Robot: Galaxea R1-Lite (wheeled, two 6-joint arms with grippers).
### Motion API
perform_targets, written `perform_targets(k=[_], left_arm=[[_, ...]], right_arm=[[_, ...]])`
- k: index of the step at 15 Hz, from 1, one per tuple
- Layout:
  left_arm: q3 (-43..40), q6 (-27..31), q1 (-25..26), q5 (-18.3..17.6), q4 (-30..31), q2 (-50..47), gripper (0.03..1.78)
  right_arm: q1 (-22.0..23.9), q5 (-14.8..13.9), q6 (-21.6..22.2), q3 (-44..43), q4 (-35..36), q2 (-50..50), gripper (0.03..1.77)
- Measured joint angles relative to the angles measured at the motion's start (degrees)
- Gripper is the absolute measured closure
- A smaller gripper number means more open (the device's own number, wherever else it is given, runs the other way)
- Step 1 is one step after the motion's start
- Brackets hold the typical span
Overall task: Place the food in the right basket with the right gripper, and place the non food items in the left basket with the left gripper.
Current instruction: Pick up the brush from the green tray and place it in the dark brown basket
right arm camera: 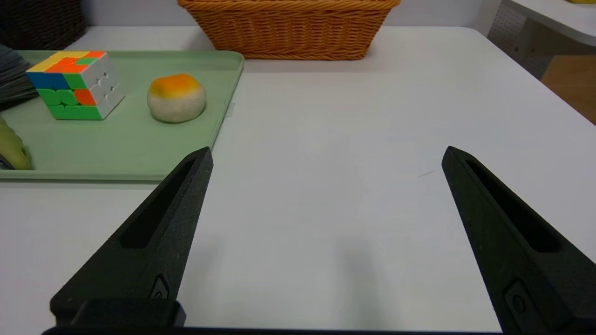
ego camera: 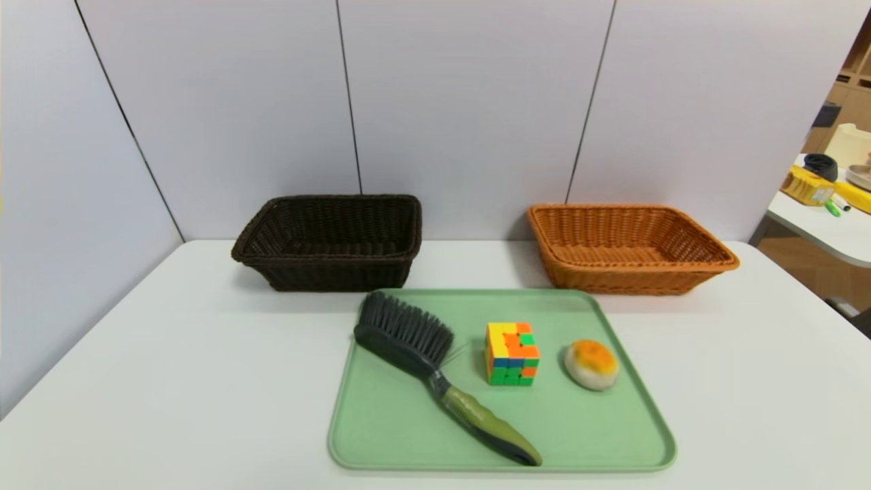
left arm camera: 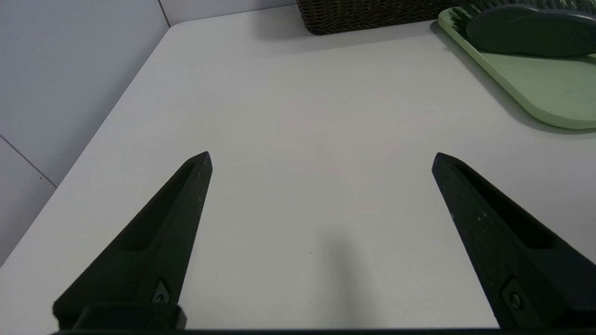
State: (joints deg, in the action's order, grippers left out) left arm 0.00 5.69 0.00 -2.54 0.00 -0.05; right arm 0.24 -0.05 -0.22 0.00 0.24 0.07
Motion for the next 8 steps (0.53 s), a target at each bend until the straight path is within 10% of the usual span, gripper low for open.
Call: perform_targets(k=[8], left_arm=[[0.0,-0.02,0.02,0.0,0.0,0.0,0.12]], right_arm=[[0.02,-0.05,0.15,0.0,0.0,0.0,0.1]])
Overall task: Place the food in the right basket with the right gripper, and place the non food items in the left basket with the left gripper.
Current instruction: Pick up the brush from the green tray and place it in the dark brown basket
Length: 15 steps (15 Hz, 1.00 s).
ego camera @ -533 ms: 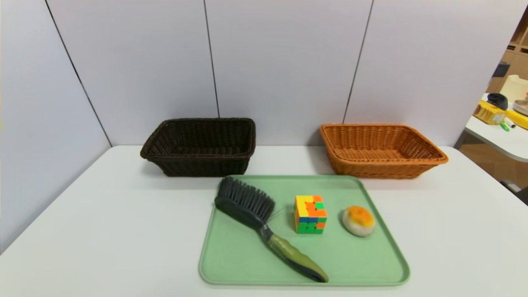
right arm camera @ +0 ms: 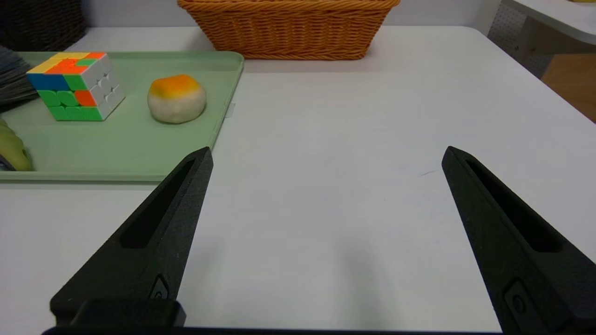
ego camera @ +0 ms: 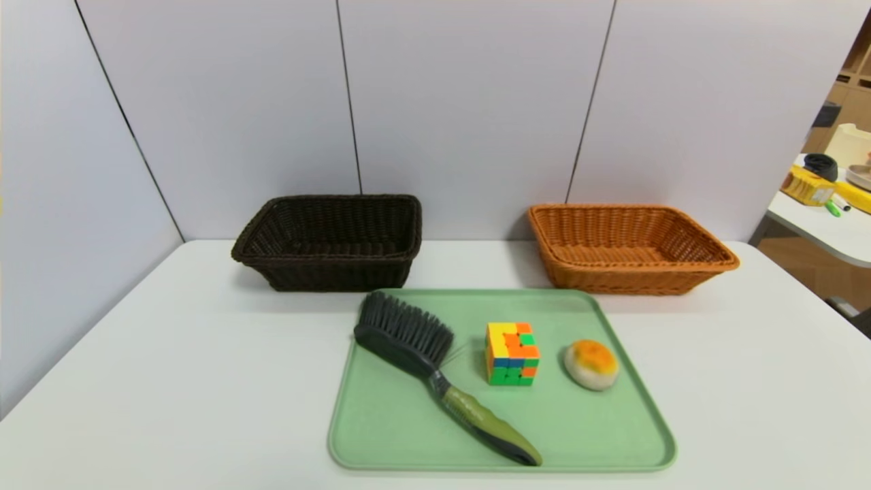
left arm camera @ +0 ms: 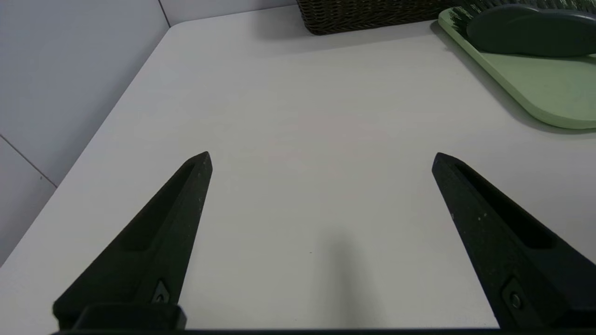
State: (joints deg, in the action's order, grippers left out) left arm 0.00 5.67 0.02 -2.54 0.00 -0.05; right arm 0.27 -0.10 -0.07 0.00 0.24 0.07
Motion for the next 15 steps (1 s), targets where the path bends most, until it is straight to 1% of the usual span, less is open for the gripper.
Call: perform_targets(k=[8,11,14,15], left_arm=[[0.0,-0.02,0.0,0.0,0.0,0.0,0.12],[0.0,-1.13,0.02,0.06,-0.02,0.0,0.12],[0.96,-0.57,0.02,0.06,-2.95,1.62,0.12],[2.89,0.22,0.02,-0.07,-4.71,3.11,0.12]], right_arm=[[-0.02,0.0,0.0,0.0,-0.04,0.0,0.1],[-0.02,0.0,0.0,0.0,-0.02,0.0,0.1],[-0.02,0.02,-0.02,0.0,-0.02,0.0,0.1],[-0.02,0.0,0.0,0.0,0.0,0.0,0.1]])
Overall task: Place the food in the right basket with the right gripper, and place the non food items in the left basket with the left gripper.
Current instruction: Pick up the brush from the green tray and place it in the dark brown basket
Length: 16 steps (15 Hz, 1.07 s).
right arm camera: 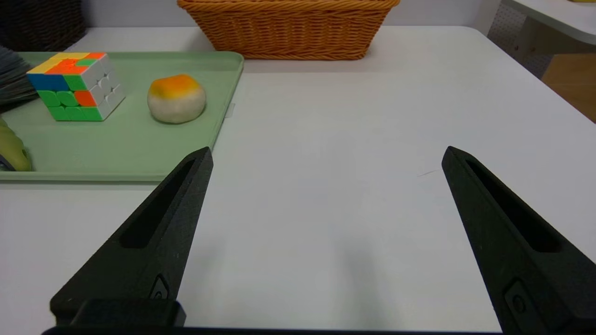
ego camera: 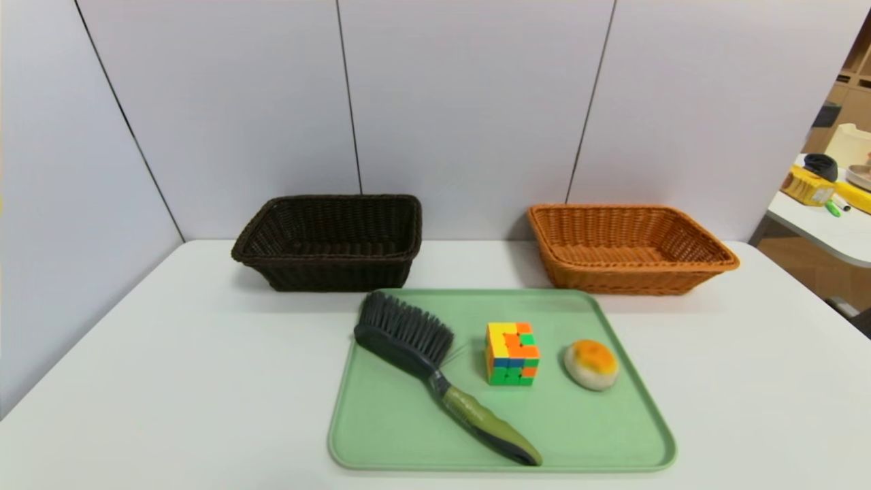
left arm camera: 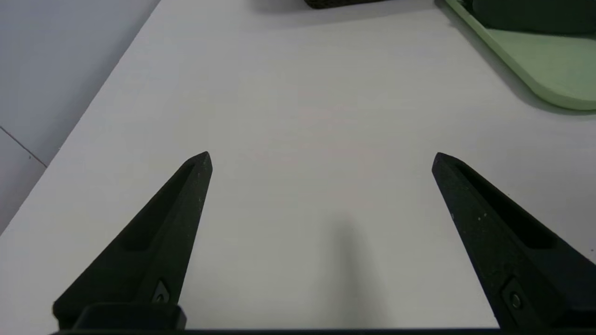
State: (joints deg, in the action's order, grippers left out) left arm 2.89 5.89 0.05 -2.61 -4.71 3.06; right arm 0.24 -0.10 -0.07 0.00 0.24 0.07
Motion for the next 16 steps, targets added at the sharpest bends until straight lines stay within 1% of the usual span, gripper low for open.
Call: perform_targets(k=[2,5,8,11,14,16], left_arm=[[5.16,1.71,-0.15,-0.66,-4.19,3.9,0.12],[14.71,3.45,-1.39,-2.93,-9.75,12.31,0.12],[23.63,6.4,-3.73,-3.78,-13.42,22.27,0.12],[30.87,8.67,-8.29,-3.93,-14.31,33.1,0.12],[37.07,13.76,-12.75,-3.95,-16.87,43.02,0.12],[40.79,16.04,-16.49,-3.93,-18.27,49.34,0.12]], right_arm=[[0.0,0.0,0.0,0.0,0.0,0.0,0.1],[0.0,0.0,0.0,0.0,0.0,0.0,0.1],[0.02,0.0,0.0,0.0,-0.02,0.0,0.1],[0.02,0.02,0.0,0.0,-0.02,0.0,0.1],[0.02,0.02,0.0,0.0,-0.02,0.0,0.1],[-0.02,0.02,0.0,0.0,0.0,0.0,0.1]])
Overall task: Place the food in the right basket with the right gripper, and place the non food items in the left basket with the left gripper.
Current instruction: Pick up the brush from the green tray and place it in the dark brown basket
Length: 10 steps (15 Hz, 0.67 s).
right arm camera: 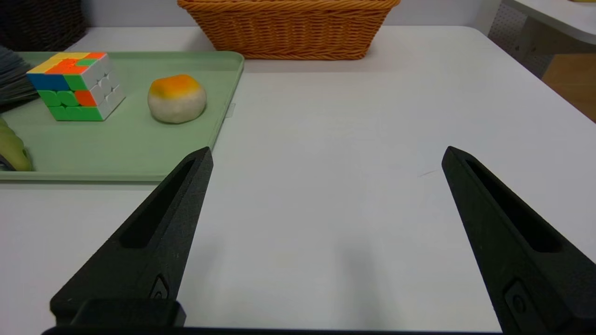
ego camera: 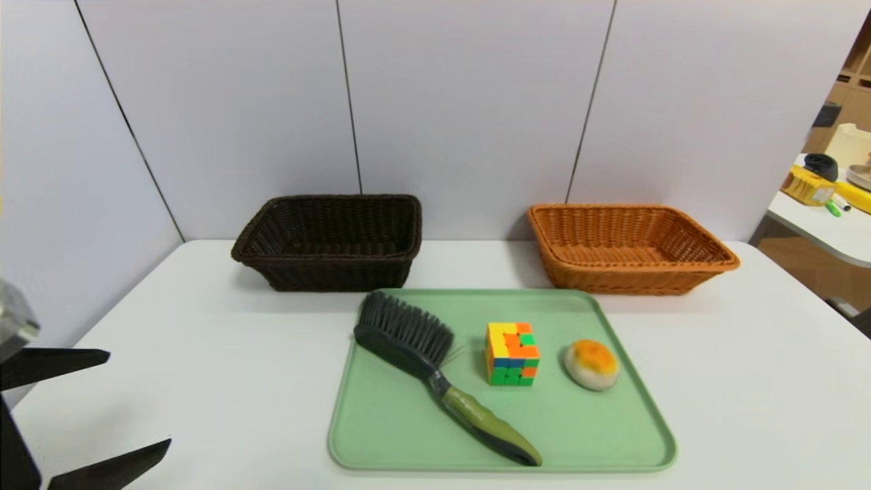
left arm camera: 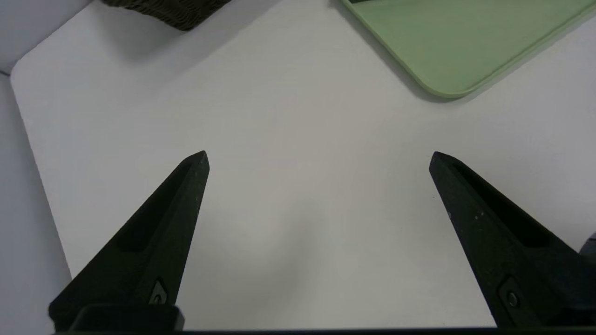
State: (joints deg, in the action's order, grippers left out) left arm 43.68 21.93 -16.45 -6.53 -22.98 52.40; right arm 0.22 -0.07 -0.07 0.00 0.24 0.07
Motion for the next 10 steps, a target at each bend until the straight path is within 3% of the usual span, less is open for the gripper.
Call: perform_targets(k=[4,10], left_arm=[[6.92,8.36,-6.31,0.0,-0.96,12.54,0.12],[19.33,23.02,-14.92,0.0,-8.85,28.2,0.12]], right_arm=[[0.02,-0.04,0.0,0.0,-0.02,0.0,0.1],[0.05,-0.02,0.0,0.0,-0.04,0.0,0.1]])
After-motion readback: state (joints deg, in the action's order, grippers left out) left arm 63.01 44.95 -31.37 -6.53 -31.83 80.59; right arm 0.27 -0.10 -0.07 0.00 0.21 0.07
